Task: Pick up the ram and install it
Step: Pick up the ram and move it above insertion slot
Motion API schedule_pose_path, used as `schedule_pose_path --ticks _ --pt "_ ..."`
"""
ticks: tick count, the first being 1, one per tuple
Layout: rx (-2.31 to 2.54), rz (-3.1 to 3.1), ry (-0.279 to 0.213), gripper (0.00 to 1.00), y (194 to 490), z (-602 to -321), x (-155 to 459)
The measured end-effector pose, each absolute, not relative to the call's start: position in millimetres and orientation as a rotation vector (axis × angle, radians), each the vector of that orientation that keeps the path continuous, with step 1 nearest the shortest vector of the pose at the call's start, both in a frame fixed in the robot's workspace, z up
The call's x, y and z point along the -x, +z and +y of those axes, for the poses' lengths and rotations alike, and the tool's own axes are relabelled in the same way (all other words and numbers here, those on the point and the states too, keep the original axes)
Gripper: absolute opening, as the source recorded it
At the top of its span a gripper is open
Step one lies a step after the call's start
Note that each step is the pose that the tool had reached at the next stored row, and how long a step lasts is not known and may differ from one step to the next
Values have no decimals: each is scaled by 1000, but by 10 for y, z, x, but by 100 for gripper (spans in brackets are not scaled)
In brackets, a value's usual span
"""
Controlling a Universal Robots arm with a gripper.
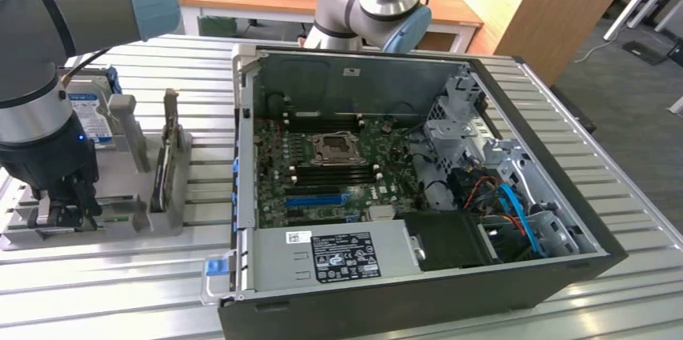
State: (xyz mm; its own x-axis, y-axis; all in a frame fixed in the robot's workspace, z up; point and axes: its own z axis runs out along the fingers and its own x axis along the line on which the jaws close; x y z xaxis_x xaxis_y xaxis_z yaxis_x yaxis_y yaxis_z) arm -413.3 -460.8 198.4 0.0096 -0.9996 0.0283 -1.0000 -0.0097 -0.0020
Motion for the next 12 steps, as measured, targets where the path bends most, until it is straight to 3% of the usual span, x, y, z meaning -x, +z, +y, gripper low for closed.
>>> schedule_pose_path --ticks 9,11,12 --pt "-2219 -2197 34 30 1984 -4608 4133" --pt "-2219 -2198 34 28 1984 -4608 4134" --pt "-2219 -2198 34 21 1985 -4608 4134"
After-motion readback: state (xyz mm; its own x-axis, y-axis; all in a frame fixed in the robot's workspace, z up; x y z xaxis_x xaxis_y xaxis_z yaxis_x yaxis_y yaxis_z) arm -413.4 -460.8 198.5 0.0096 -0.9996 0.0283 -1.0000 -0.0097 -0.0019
